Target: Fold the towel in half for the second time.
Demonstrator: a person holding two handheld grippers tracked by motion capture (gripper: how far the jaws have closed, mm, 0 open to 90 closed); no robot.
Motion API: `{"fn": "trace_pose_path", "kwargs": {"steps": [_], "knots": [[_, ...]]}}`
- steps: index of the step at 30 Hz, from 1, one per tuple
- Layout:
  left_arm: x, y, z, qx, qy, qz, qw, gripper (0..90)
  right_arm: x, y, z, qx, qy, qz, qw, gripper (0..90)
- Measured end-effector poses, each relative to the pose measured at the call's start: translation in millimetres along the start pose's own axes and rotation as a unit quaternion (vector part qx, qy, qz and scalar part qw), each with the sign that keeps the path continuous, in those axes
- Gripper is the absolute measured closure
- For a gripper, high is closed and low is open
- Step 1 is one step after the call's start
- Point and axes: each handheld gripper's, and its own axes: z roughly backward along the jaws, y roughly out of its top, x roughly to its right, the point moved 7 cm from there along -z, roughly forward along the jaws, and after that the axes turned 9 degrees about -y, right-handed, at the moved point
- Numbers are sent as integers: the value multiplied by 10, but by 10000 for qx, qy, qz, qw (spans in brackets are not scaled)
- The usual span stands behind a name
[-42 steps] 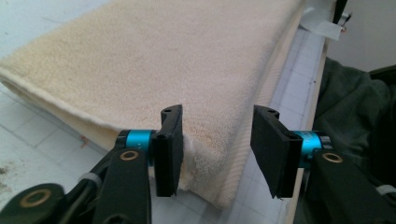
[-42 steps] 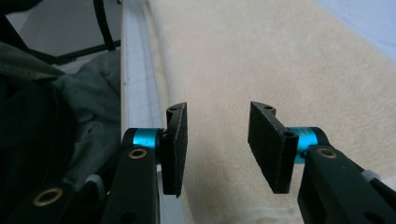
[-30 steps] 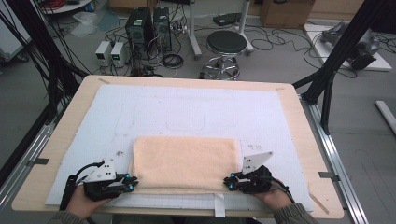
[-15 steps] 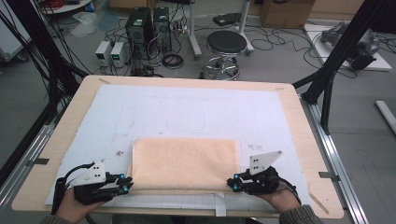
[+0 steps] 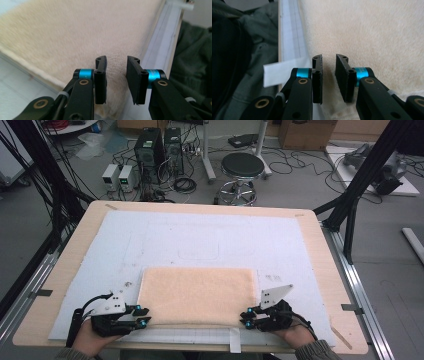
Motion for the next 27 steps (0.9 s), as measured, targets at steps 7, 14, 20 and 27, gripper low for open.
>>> {"fn": "trace_pose_path", "kwargs": {"steps": [7,14,20,27], "knots": [[-9,29,65,133,-2,21,9999,683,15,58,54,121,-57,-25,9999,706],[-242,279,228,623,478,117,9968,608,423,313,251,740,-890,-414,9924,548],[-547,497,211,1002,852,324,9908,462,814,436,253,926,-1435,-723,9827,464],[-939,543,69,951,1259,699,9850,394,1137,390,13,688,-1695,-1017,9778,377]]}}
